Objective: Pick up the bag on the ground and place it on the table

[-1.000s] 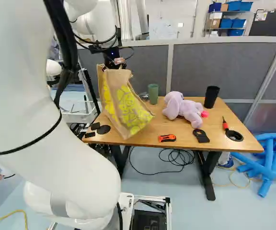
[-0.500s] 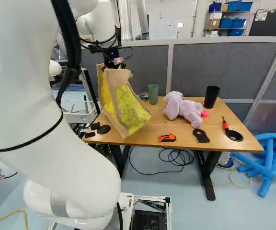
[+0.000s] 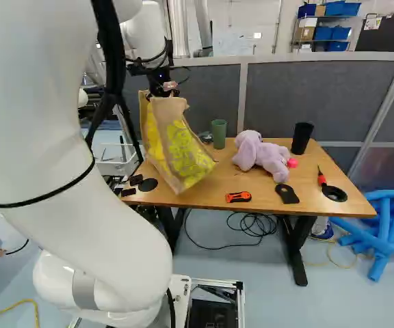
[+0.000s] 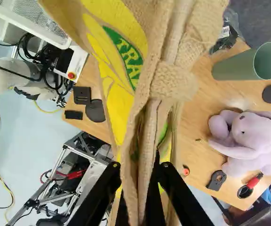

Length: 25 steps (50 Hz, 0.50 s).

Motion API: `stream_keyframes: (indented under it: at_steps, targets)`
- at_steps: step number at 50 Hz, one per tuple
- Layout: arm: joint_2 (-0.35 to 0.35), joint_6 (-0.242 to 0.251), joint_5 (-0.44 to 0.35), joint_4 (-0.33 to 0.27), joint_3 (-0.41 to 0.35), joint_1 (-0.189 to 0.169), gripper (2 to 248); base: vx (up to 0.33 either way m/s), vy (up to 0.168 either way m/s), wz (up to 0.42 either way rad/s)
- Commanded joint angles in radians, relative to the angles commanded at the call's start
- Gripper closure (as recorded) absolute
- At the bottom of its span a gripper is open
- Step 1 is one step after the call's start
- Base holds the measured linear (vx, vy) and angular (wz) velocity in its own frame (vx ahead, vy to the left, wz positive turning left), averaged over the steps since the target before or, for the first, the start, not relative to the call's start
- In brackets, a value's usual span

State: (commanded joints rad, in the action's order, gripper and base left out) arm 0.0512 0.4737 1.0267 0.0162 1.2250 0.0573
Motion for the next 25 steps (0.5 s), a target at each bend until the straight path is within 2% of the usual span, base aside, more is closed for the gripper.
stream_keyframes:
  at_steps: [25]
  targets:
    - [0.114,0.000,0.000,0.039,0.045,-0.002,228,0.000,0.000,0.000]
